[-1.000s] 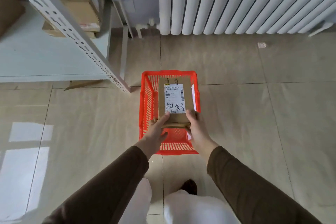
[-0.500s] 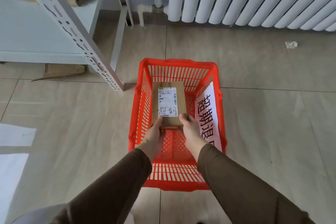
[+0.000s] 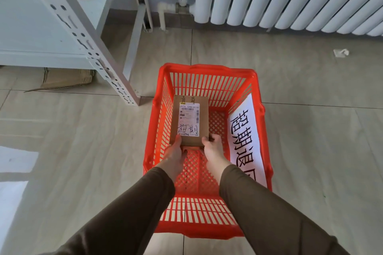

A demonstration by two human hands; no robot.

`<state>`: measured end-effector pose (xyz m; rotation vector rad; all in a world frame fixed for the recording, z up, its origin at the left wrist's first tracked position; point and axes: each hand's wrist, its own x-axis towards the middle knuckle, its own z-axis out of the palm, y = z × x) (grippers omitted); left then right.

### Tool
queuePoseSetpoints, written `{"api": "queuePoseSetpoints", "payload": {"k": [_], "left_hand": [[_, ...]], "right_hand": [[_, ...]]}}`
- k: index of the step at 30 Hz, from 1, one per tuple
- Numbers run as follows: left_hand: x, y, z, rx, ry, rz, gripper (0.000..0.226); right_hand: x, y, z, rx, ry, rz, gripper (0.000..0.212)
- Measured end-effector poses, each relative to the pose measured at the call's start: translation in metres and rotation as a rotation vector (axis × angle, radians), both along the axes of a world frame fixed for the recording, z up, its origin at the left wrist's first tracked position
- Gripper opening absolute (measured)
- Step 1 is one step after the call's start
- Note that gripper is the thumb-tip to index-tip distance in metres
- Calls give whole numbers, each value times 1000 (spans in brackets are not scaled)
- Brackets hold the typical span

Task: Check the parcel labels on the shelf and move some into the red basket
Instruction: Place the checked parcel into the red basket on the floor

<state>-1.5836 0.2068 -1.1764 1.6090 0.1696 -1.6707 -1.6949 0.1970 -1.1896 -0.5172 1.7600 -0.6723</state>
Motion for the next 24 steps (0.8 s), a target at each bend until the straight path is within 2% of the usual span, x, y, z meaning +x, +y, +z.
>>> {"api": "queuePoseSetpoints", "payload": {"k": [6, 10, 12, 15, 18, 24], "left_hand": [[2, 9, 5, 31, 4, -59, 39], [0, 21, 36, 31, 29, -129, 43], [-1, 25, 67, 8, 50, -145, 40], [6, 25, 139, -45, 58, -172, 34], [19, 19, 220, -102, 44, -207, 33], [53, 11, 408, -272, 51, -220, 20]], "right_hand": [[-3, 12, 9, 52, -59, 51, 44], [-5, 19, 53, 77, -85, 73, 54], [-3, 20, 85, 59, -72, 81, 52], [2, 20, 157, 13, -77, 83, 45], [8, 16, 243, -36, -75, 118, 26], [26, 16, 451, -126, -118, 145, 19]]}}
